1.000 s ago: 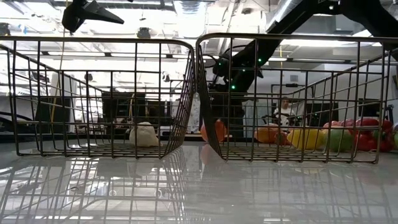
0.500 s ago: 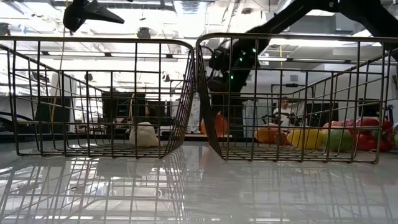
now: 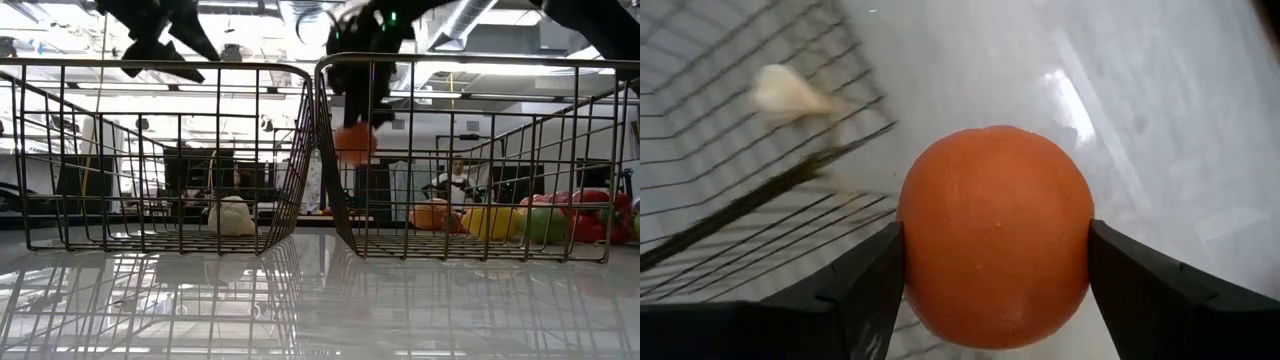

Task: Sort produce into baskets
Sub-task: Put the orange into the right wire basket, then put the yellow chili pepper into the left basket

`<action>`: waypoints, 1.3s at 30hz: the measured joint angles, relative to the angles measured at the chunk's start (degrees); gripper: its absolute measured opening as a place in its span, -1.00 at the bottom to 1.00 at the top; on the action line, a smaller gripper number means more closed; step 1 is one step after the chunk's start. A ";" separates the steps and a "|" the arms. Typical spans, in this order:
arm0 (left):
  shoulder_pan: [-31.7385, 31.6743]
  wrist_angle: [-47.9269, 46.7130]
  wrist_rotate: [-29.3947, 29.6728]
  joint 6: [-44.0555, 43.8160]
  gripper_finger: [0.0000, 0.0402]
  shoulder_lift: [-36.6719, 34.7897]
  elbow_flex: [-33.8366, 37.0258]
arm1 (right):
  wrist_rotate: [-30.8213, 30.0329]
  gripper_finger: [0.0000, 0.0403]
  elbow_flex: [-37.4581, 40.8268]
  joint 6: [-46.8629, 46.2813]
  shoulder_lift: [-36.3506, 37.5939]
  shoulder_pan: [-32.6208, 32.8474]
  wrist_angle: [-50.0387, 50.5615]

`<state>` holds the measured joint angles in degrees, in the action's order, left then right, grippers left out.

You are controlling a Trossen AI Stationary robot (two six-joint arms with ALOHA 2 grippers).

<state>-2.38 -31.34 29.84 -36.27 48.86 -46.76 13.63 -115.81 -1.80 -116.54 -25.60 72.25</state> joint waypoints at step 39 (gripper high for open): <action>-4.14 16.85 0.87 12.56 0.16 4.48 0.03 | -20.34 0.89 32.27 -48.53 38.27 44.47 -1.17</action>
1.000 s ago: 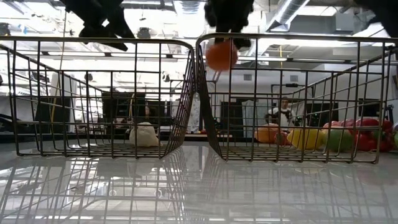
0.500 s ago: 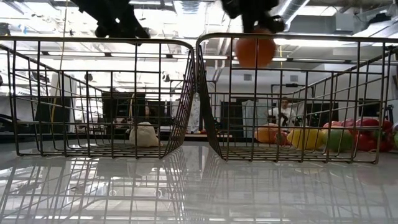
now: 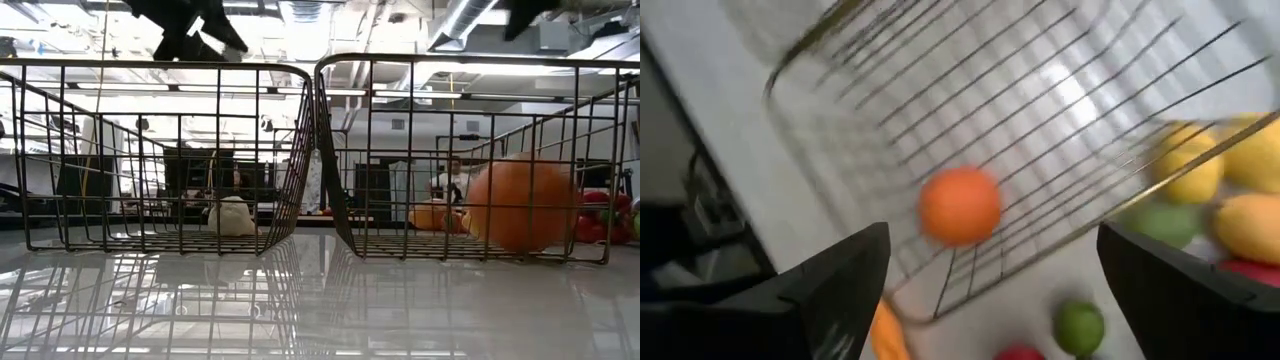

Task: Sort produce into baskets
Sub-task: Put the yellow chili pepper into the left basket

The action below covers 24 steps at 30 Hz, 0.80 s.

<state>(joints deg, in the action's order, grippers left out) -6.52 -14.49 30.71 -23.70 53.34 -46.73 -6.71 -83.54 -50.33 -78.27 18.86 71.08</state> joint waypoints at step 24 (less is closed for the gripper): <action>-0.76 2.81 0.07 -10.29 0.16 0.17 -0.01 | -7.85 0.88 27.38 -16.18 -12.93 33.67 -40.10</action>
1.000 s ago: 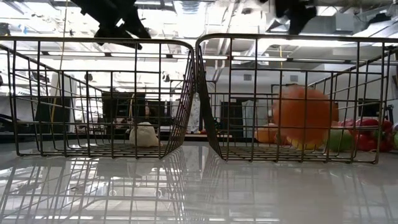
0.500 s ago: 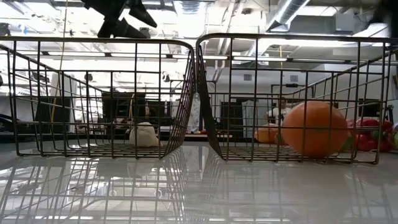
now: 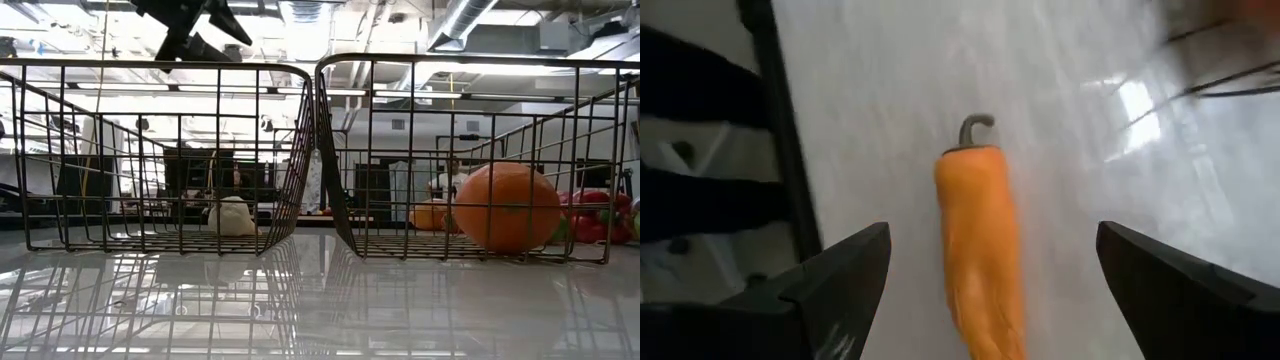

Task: Sort produce into baskets
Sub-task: Put the yellow chili pepper into the left basket

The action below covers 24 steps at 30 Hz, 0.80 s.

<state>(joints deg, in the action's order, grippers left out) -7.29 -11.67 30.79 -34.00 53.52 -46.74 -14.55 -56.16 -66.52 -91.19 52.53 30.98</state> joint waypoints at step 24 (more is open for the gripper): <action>-0.92 2.24 -3.09 3.02 0.16 -0.41 -0.04 | 9.48 -0.22 0.02 -0.43 -5.67 -0.98 -2.36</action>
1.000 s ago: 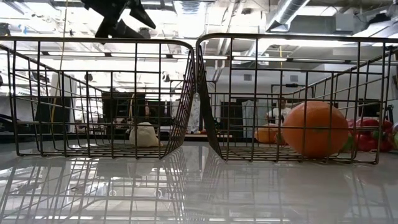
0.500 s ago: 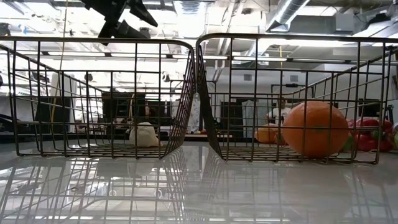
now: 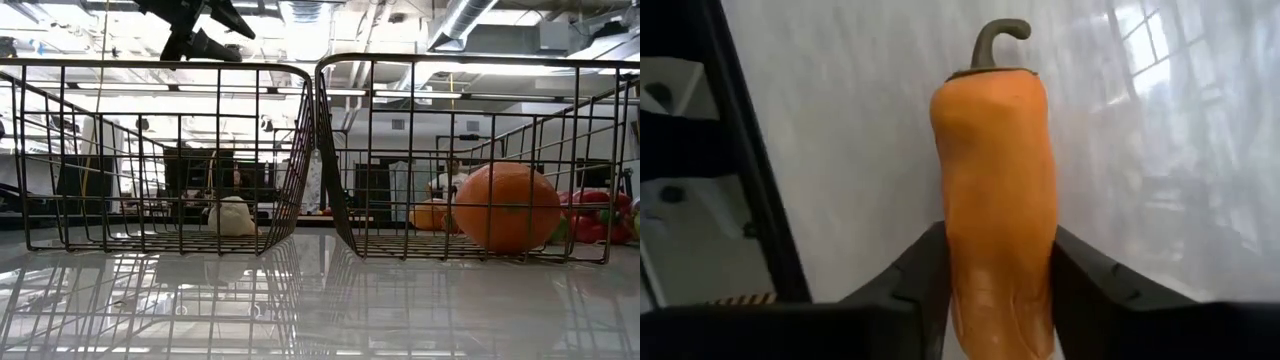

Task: Sort produce into baskets
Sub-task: Put the yellow chili pepper into the left basket

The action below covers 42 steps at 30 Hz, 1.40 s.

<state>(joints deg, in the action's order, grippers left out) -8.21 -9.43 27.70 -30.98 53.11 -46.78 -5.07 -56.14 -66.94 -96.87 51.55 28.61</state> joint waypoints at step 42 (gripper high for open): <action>-4.19 2.40 -19.81 8.24 0.16 -5.62 -5.01 | 10.28 -0.16 -17.22 32.29 5.15 -45.46 -17.15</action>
<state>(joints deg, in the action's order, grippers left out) -12.40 -7.03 7.89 -22.75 47.49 -51.79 5.21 -73.36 -34.65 -91.72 6.09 11.46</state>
